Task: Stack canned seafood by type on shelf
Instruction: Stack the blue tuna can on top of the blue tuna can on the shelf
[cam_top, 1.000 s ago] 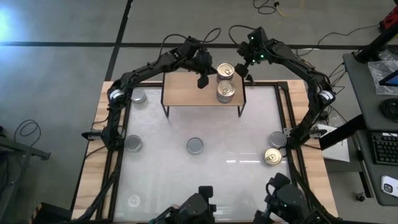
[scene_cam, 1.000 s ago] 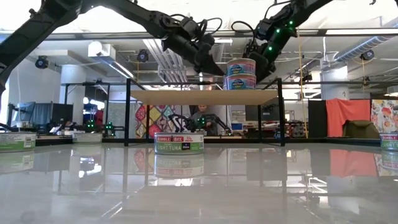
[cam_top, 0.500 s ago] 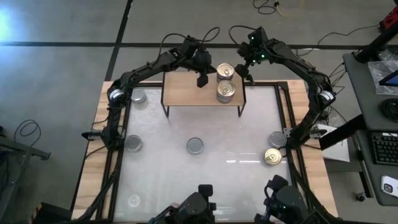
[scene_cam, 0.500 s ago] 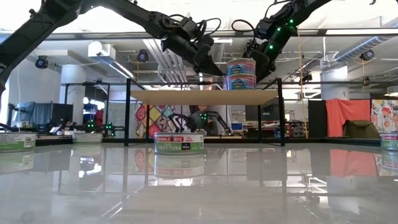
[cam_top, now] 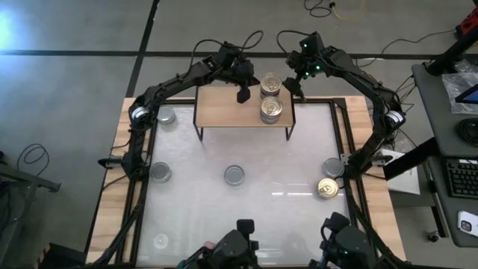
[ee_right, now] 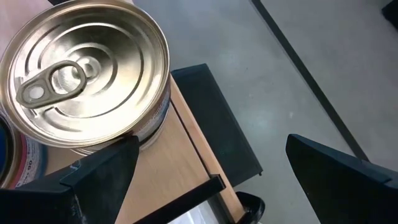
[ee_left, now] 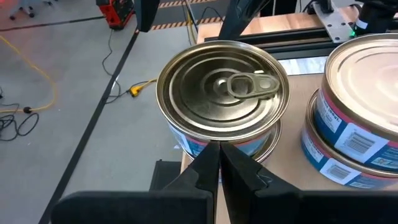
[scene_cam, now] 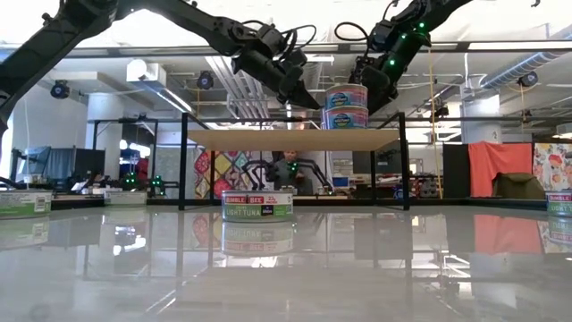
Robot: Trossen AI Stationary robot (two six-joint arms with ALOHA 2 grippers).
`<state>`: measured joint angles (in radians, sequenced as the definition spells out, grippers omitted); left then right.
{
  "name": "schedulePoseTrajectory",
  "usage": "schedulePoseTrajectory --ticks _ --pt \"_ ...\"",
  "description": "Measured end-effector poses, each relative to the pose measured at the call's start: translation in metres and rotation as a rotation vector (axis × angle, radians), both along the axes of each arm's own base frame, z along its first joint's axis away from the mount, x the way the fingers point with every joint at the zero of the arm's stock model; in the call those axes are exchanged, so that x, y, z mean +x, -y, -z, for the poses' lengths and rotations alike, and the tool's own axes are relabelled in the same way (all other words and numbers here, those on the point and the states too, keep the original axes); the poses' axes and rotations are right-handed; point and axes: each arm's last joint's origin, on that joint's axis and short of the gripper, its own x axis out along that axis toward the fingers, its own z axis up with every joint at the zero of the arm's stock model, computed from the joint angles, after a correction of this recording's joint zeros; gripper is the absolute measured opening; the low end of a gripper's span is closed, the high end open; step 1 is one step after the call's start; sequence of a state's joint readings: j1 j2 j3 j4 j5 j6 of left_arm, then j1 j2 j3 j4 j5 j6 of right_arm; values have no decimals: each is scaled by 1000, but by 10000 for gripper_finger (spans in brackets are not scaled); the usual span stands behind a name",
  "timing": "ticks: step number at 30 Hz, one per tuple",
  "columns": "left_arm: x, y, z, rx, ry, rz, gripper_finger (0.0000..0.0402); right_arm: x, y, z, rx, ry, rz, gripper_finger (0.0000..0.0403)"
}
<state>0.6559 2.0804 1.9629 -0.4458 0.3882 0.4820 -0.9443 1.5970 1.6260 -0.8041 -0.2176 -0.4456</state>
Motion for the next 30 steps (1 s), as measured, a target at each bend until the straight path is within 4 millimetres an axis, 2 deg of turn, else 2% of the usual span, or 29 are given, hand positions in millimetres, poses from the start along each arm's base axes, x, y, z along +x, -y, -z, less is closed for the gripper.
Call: schedulePoseTrajectory --ticks 30 --pt "-1 3 3 -36 -21 42 0 2 3 -2 -35 25 18 400"
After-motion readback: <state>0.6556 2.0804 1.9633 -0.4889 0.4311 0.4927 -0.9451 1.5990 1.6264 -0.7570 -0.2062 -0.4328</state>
